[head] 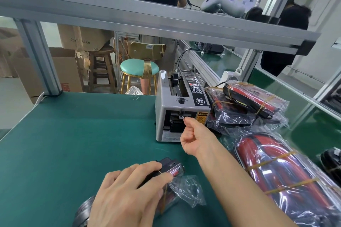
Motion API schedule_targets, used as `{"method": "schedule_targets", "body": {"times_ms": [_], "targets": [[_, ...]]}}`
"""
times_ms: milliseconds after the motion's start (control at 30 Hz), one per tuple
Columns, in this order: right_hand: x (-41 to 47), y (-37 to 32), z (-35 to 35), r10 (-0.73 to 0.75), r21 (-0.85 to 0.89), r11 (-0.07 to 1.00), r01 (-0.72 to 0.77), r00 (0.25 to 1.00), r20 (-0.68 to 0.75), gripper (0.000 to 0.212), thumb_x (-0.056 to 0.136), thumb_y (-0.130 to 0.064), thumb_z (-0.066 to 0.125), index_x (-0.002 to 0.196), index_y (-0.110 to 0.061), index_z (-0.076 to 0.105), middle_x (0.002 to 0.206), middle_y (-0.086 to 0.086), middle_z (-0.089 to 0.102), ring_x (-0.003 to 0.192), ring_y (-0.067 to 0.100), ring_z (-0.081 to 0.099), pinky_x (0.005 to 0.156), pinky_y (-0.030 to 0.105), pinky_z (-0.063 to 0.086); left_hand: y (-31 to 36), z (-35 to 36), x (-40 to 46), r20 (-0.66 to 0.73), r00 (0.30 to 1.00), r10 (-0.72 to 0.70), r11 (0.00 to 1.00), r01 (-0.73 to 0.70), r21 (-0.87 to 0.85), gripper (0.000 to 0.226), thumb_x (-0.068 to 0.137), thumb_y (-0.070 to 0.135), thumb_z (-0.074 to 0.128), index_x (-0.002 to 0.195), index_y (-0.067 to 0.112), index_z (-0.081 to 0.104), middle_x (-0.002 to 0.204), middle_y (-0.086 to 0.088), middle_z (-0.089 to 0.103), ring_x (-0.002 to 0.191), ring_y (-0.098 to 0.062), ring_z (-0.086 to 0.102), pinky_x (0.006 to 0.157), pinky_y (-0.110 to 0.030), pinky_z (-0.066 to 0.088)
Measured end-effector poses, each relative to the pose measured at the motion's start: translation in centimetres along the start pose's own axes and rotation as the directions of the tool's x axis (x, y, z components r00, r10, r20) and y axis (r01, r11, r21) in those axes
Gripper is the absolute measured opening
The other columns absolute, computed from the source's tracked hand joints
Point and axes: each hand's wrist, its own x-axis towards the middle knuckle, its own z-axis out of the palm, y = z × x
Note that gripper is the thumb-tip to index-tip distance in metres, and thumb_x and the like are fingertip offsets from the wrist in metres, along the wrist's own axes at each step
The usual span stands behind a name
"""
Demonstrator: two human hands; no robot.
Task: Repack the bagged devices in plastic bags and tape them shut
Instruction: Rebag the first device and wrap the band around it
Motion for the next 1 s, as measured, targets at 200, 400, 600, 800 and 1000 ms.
{"method": "schedule_targets", "body": {"times_ms": [200, 400, 600, 800, 1000], "targets": [[-0.6, 0.2, -0.4, -0.053, -0.056, 0.997, 0.059, 0.993, 0.102, 0.025, 0.092, -0.008, 0.058, 0.069, -0.01, 0.05, 0.043, -0.006, 0.029, 0.032, 0.004, 0.024, 0.03, 0.013, 0.024, 0.0, 0.0, 0.0, 0.006, 1.0, 0.001, 1.0, -0.001, 0.0, 0.032, 0.076, 0.029, 0.047, 0.082, 0.034, 0.077, 0.093, 0.012, 0.072, 0.075, -0.006, 0.069, 0.067, -0.026, 0.037], [-5.0, -0.7, -2.9, -0.068, -0.276, 0.949, 0.15, 0.956, 0.285, 0.013, 0.082, -0.015, 0.066, 0.078, -0.012, 0.054, 0.053, -0.005, 0.038, 0.042, 0.004, 0.037, 0.036, 0.014, 0.031, 0.1, 0.0, -0.2, 0.004, 0.999, -0.033, 0.999, 0.033, -0.024, 0.031, 0.077, 0.03, 0.047, 0.083, 0.035, 0.077, 0.095, 0.013, 0.071, 0.075, -0.005, 0.069, 0.068, -0.026, 0.037], [-9.7, 0.3, -5.2, -0.073, -0.552, 0.791, 0.263, 0.937, 0.342, 0.017, 0.061, -0.029, 0.076, 0.064, -0.021, 0.062, 0.058, -0.005, 0.04, 0.051, 0.006, 0.037, 0.05, 0.018, 0.033, 0.2, 0.0, -0.5, -0.006, 0.994, -0.107, 0.992, 0.106, -0.063, 0.03, 0.075, 0.033, 0.049, 0.087, 0.04, 0.075, 0.1, 0.017, 0.069, 0.087, -0.001, 0.053, 0.071, -0.026, 0.038], [-10.9, 2.2, -5.9, -0.165, -0.619, 0.673, 0.404, 0.898, 0.408, 0.043, 0.052, -0.042, 0.07, 0.083, -0.012, 0.077, 0.087, -0.017, 0.07, 0.075, -0.011, 0.062, 0.074, 0.018, 0.039, 0.5, 0.3, -0.7, -0.014, 0.996, -0.092, 0.995, 0.091, -0.042, 0.031, 0.074, 0.03, 0.049, 0.088, 0.038, 0.076, 0.102, 0.014, 0.07, 0.086, -0.003, 0.051, 0.071, -0.026, 0.037], [-10.2, 3.0, -6.0, -0.142, -0.616, 0.705, 0.352, 0.921, 0.363, 0.027, 0.076, -0.021, 0.069, 0.079, 0.006, 0.066, 0.089, 0.014, 0.06, 0.075, 0.013, 0.052, 0.062, 0.016, 0.046, 0.9, 0.4, -0.9, -0.036, 0.998, -0.054, 0.999, 0.054, -0.002, 0.03, 0.075, 0.028, 0.049, 0.084, 0.034, 0.077, 0.1, 0.015, 0.071, 0.079, -0.012, 0.067, 0.069, -0.031, 0.038]]}}
